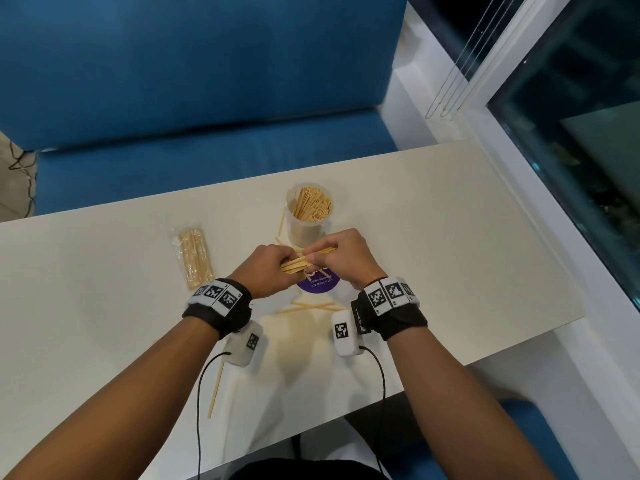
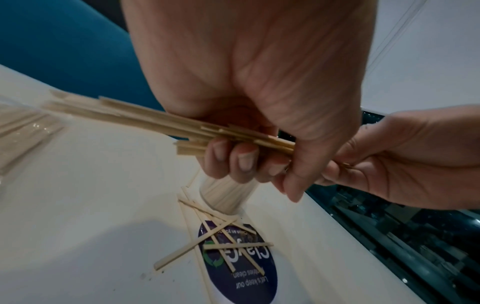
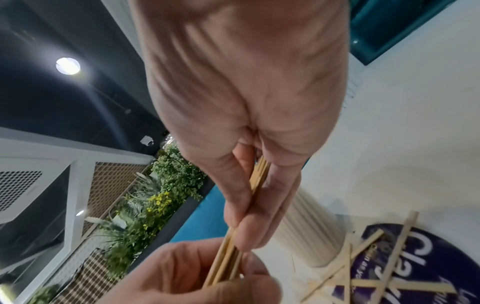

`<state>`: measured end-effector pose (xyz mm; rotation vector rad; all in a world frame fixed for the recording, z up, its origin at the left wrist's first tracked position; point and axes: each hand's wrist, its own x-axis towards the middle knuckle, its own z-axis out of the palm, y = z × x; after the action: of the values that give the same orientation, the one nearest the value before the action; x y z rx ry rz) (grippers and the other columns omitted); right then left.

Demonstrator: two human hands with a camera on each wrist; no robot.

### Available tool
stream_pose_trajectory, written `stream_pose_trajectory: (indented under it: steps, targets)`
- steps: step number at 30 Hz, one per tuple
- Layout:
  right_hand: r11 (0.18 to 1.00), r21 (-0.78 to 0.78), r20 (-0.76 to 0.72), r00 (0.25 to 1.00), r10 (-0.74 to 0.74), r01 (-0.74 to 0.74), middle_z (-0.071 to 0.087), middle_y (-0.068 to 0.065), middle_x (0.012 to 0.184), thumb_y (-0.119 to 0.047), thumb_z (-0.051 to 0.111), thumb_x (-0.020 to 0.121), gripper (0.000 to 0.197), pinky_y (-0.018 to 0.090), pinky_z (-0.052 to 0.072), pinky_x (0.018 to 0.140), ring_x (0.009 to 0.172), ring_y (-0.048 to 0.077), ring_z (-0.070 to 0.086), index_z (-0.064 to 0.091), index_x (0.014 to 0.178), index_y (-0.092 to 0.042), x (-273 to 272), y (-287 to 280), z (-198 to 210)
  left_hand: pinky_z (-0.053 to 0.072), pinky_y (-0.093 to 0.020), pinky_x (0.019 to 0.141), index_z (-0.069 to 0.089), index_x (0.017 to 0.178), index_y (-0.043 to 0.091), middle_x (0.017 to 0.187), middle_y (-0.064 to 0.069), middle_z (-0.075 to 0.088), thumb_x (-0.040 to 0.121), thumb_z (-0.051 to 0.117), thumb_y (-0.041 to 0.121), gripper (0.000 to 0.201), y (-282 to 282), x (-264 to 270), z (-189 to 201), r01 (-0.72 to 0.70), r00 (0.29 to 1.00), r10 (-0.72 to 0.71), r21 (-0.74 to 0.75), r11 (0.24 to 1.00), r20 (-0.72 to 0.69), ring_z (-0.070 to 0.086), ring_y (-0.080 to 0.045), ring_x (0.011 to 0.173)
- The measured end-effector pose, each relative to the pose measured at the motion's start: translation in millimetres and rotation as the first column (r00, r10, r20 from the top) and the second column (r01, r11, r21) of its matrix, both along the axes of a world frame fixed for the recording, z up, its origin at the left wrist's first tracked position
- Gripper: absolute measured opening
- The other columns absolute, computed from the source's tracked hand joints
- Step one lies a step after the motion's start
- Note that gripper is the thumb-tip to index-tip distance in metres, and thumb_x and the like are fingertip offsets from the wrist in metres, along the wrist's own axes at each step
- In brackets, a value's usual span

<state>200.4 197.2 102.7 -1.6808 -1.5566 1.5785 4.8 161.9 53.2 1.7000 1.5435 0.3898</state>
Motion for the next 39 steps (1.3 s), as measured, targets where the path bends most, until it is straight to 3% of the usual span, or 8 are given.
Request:
stream_pose_trajectory:
  steps: [5,11,17,20,25,29,31,39]
  targets:
    - [0.998,-0.02,-0.02,0.998,0.053,-0.053,0.079,0.0,0.099,-0.022,0.089,0.08,0.017,0.041,0.064,0.088,0.098,0.022,0.075,0.084,0.095,-0.024,2,3,-4,0.041,-0.027,0.059,0.06,0.114,0.019,0.097,-0.002,0.071,0.1,0.054,0.048,0.032,1,9,0,0.112,0.957,-0.083,0.09,0.99,-0.278,0.06,-0.018,0.076]
    - [0.999,-0.039,-0.043,0.999,0.028,-0.029,0.08,-0.002,0.096,-0.033,0.098,0.065,0.032,0.039,0.064,0.089,0.097,0.021,0.076,0.084,0.093,-0.026,1,-3,-7,0.037,-0.029,0.056,0.05,0.117,0.015,0.098,-0.009,0.068,0.1,0.053,0.035,0.027,-2,16,2,0.108,0.937,-0.072,0.086,0.99,-0.342,0.057,-0.023,0.074]
    - [0.997,-0.073,-0.016,1.0,-0.016,0.015,0.08,0.001,0.09,-0.016,0.096,0.069,0.022,0.036,0.065,0.084,0.094,0.021,0.076,0.085,0.087,-0.02,8,-4,-5,0.049,-0.024,0.064,0.063,0.103,0.027,0.093,0.007,0.07,0.087,0.073,0.046,0.027,-6,12,5,0.018,0.998,-0.022,-0.077,0.997,-0.057,0.066,-0.014,0.083]
    - [0.995,-0.082,-0.02,0.998,-0.056,0.054,0.08,0.005,0.089,-0.009,0.094,0.071,0.021,0.032,0.065,0.078,0.088,0.021,0.078,0.085,0.088,-0.015,21,5,4,0.048,-0.023,0.061,0.07,0.09,0.029,0.08,0.006,0.071,0.083,0.074,0.06,0.033,-7,2,15,-0.067,0.993,0.084,-0.179,0.982,0.087,0.065,-0.007,0.069]
    - [0.991,-0.049,-0.062,0.99,-0.125,0.122,0.08,0.012,0.088,0.001,0.089,0.074,0.019,0.035,0.065,0.08,0.087,0.028,0.079,0.082,0.091,-0.003,43,22,21,0.053,-0.033,0.064,0.075,0.094,0.008,0.077,-0.009,0.074,0.103,0.037,0.061,0.066,-8,-10,18,-0.339,0.861,0.428,-0.316,0.886,0.276,0.068,-0.022,0.066]
    - [0.995,0.091,0.079,0.996,-0.046,0.039,0.078,0.003,0.097,-0.01,0.087,0.081,0.018,0.014,0.055,0.063,0.086,0.013,0.074,0.083,0.098,-0.013,33,21,38,0.057,-0.033,0.058,0.066,0.098,-0.004,0.078,-0.019,0.067,0.111,0.034,0.037,0.053,1,4,19,-0.341,0.597,0.656,-0.594,0.728,0.462,0.064,-0.027,0.065]
    - [0.989,0.138,0.149,0.988,0.03,-0.051,0.075,0.001,0.109,-0.013,0.081,0.087,0.017,0.014,0.055,0.063,0.09,0.012,0.071,0.081,0.104,-0.017,18,14,38,0.056,-0.028,0.052,0.062,0.1,-0.003,0.074,-0.019,0.066,0.111,0.034,0.033,0.048,4,13,21,-0.334,0.506,0.728,-0.673,0.66,0.463,0.062,-0.025,0.061]
    - [0.923,0.229,0.285,0.928,0.24,-0.309,0.068,0.006,0.121,-0.017,0.067,0.1,0.016,0.026,0.05,0.086,0.097,0.01,0.056,0.078,0.112,-0.019,-25,-11,35,0.026,-0.022,0.037,0.057,0.124,-0.013,0.061,-0.011,0.048,0.109,0.041,0.021,0.04,6,15,9,-0.426,0.519,0.793,-0.708,0.563,0.319,0.038,-0.014,0.046]
